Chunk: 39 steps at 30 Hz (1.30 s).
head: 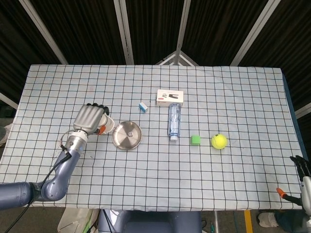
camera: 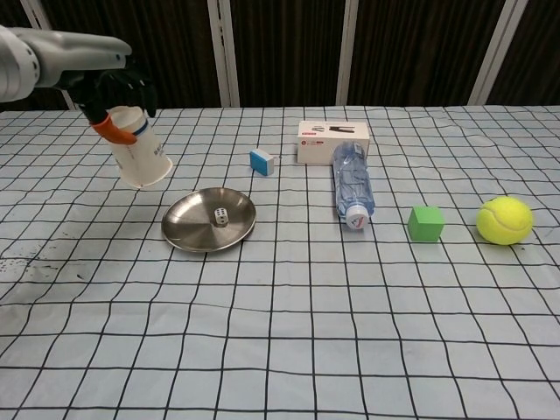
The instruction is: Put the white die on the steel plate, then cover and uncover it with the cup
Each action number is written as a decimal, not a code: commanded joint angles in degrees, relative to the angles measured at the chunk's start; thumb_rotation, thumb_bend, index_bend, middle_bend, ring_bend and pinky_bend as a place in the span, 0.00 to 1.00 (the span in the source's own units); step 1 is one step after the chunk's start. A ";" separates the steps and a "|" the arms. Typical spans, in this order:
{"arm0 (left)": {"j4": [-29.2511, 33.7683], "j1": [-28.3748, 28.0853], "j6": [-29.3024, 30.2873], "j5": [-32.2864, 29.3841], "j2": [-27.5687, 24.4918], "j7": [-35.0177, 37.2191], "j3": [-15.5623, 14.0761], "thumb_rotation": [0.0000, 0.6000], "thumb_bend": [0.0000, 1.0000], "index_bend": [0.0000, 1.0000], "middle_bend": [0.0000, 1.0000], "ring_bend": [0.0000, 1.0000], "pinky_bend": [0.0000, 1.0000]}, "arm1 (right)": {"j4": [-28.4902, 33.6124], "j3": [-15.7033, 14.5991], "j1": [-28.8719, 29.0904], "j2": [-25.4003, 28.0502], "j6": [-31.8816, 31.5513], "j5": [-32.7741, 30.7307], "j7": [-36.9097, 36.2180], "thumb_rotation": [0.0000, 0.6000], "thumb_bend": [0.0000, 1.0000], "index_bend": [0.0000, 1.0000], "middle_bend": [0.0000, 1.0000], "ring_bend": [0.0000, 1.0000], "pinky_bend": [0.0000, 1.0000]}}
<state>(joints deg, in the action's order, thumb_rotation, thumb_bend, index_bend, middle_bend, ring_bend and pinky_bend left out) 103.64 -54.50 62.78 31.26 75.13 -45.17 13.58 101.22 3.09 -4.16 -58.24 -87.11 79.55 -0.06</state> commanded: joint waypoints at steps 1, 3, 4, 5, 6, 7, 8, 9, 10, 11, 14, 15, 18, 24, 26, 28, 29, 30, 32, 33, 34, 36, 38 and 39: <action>1.18 -4.32 2.73 -4.42 3.67 -4.37 1.65 1.00 0.42 0.37 0.36 0.28 0.31 | -0.05 0.12 -0.23 0.33 -0.37 -0.02 -0.60 1.00 0.04 0.16 0.12 0.12 0.02; 0.18 -5.81 2.97 -5.66 6.15 -5.41 1.77 1.00 0.42 0.37 0.36 0.28 0.31 | -0.20 0.12 -0.28 0.43 -0.32 -0.10 -0.92 1.00 0.04 0.16 0.12 0.12 0.02; -0.32 -6.24 2.85 -5.92 7.17 -5.42 1.80 1.00 0.42 0.37 0.36 0.28 0.31 | -0.30 0.14 -0.26 0.43 -0.22 -0.19 -1.02 1.00 0.04 0.16 0.12 0.12 0.02; -1.21 -6.73 2.56 -6.04 8.64 -5.14 1.79 1.00 0.42 0.37 0.36 0.28 0.31 | -0.43 0.20 -0.22 0.43 -0.09 -0.36 -1.19 1.00 0.04 0.16 0.12 0.12 0.02; -1.90 -6.95 2.34 -5.89 9.58 -4.78 1.75 1.00 0.42 0.37 0.36 0.28 0.31 | -0.48 0.21 -0.23 0.46 -0.03 -0.45 -1.28 1.00 0.04 0.16 0.12 0.12 0.02; -2.24 -7.06 1.96 -5.78 10.21 -4.45 1.68 1.00 0.42 0.37 0.36 0.28 0.31 | -0.47 0.21 -0.24 0.48 0.00 -0.50 -1.32 1.00 0.04 0.16 0.12 0.11 0.02; -3.13 -7.29 1.19 -5.82 11.42 -4.10 1.31 1.00 0.42 0.37 0.36 0.28 0.31 | -0.46 0.21 -0.27 0.54 0.01 -0.55 -1.45 1.00 0.04 0.16 0.12 0.11 0.02; -4.14 -7.55 0.70 -5.98 12.44 -4.07 0.93 1.00 0.42 0.37 0.36 0.28 0.31 | -0.48 0.27 -0.29 0.57 -0.04 -0.61 -1.57 1.00 0.04 0.16 0.12 0.12 0.02; -4.64 -7.67 0.53 -6.01 12.89 -4.08 0.76 1.00 0.42 0.37 0.36 0.28 0.31 | -0.50 0.29 -0.29 0.58 -0.04 -0.63 -1.60 1.00 0.04 0.16 0.12 0.12 0.02; -5.65 -7.91 0.31 -5.97 13.78 -4.16 0.40 1.00 0.42 0.37 0.36 0.28 0.31 | -0.55 0.30 -0.30 0.61 -0.01 -0.70 -1.67 1.00 0.04 0.16 0.12 0.12 0.02; -8.11 -8.39 0.08 -6.04 15.97 -4.05 -0.24 1.00 0.42 0.37 0.36 0.28 0.31 | -0.60 0.37 -0.24 0.72 0.18 -0.84 -1.82 1.00 0.04 0.16 0.12 0.12 0.02; -8.45 -8.45 0.10 -6.02 16.23 -4.01 -0.32 1.00 0.42 0.37 0.36 0.28 0.31 | -0.63 0.33 -0.24 0.70 0.25 -0.86 -1.82 1.00 0.04 0.16 0.12 0.12 0.02; -9.13 -8.57 0.41 -6.23 16.61 -4.13 -0.57 1.00 0.42 0.37 0.36 0.28 0.31 | -0.68 0.33 -0.26 0.65 0.25 -0.88 -1.84 1.00 0.04 0.16 0.12 0.12 0.02; -10.00 -8.37 0.81 -6.33 16.47 -4.25 -1.27 1.00 0.42 0.37 0.36 0.28 0.31 | -0.50 0.35 -0.32 0.69 0.17 -0.87 -1.86 1.00 0.04 0.16 0.12 0.12 0.02; -10.54 -8.18 0.73 -6.13 16.62 -3.85 -1.41 1.00 0.42 0.37 0.36 0.28 0.31 | -0.54 0.35 -0.31 0.68 0.21 -0.89 -1.88 1.00 0.04 0.16 0.12 0.12 0.02; -11.24 -7.98 0.34 -6.02 16.82 -3.40 -1.63 1.00 0.42 0.37 0.36 0.28 0.31 | -0.56 0.35 -0.27 0.65 0.30 -0.92 -1.81 1.00 0.04 0.16 0.12 0.12 0.02; -11.60 -7.95 0.21 -5.98 16.90 -3.42 -1.80 1.00 0.42 0.37 0.36 0.28 0.31 | -0.55 0.35 -0.27 0.65 0.32 -0.93 -1.82 1.00 0.04 0.16 0.12 0.11 0.02; -12.09 -7.93 0.07 -5.83 17.06 -3.38 -1.99 1.00 0.42 0.37 0.36 0.28 0.31 | -0.55 0.38 -0.26 0.63 0.32 -0.96 -1.83 1.00 0.04 0.16 0.12 0.11 0.02; -12.87 -7.78 -0.27 -5.57 17.39 -3.00 -2.19 1.00 0.41 0.34 0.34 0.27 0.30 | -0.59 0.42 -0.24 0.63 0.37 -1.06 -1.80 1.00 0.04 0.16 0.12 0.12 0.02; -13.10 -7.71 -0.49 -5.58 17.50 -2.85 -2.29 1.00 0.39 0.32 0.31 0.25 0.29 | -0.60 0.44 -0.24 0.61 0.39 -1.11 -1.80 1.00 0.04 0.16 0.12 0.12 0.02; -13.31 -7.67 -0.73 -5.62 17.57 -2.82 -2.44 1.00 0.35 0.27 0.27 0.21 0.27 | -0.60 0.44 -0.25 0.62 0.40 -1.13 -1.80 1.00 0.04 0.16 0.12 0.12 0.02; -13.55 -7.72 -1.43 -6.12 17.50 -3.36 -3.00 1.00 0.31 0.19 0.20 0.15 0.23 | -0.54 0.42 -0.24 0.66 0.44 -1.13 -1.76 1.00 0.04 0.16 0.12 0.11 0.02; -13.18 -8.18 -2.04 -7.42 16.96 -5.04 -3.68 1.00 0.29 0.11 0.14 0.11 0.20 | -0.47 0.33 -0.20 0.77 0.66 -1.18 -1.57 1.00 0.04 0.16 0.12 0.12 0.02; -13.09 -8.39 -2.00 -7.46 16.79 -5.72 -3.98 1.00 0.29 0.09 0.12 0.10 0.20 | -0.44 0.34 -0.19 0.77 0.69 -1.21 -1.56 1.00 0.04 0.16 0.12 0.12 0.02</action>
<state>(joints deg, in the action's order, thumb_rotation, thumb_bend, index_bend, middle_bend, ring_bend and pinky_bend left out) 90.32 -62.49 61.11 24.44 92.33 -49.64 10.23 100.78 3.44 -4.36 -57.48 -86.43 78.35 -1.62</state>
